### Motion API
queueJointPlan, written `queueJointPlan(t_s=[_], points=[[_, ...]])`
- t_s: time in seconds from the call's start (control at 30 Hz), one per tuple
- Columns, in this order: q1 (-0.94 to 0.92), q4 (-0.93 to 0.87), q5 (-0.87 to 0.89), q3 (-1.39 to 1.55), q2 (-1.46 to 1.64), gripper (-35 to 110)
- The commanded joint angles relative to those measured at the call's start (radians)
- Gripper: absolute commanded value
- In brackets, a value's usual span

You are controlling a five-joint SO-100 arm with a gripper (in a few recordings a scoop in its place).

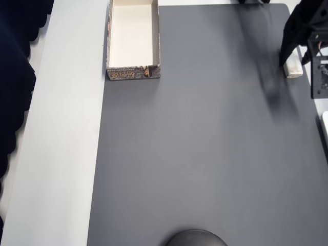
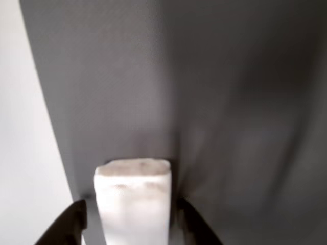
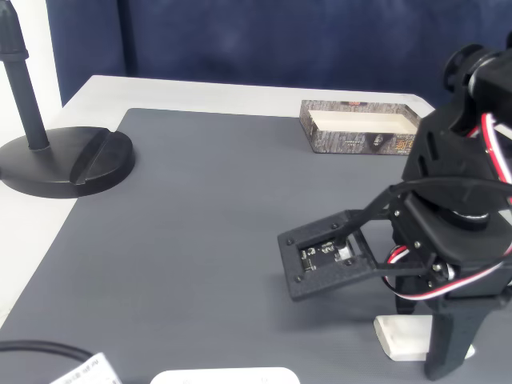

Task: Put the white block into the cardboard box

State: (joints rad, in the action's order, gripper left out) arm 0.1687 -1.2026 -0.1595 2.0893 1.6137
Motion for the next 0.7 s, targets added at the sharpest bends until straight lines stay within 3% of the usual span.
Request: queueJointPlan(t_s=[0.0, 0.67], points=[[0.011, 0.0, 0.012, -0.051, -0.002, 23], [0.035, -0.002, -0.058, -0.046, -0.008, 8]])
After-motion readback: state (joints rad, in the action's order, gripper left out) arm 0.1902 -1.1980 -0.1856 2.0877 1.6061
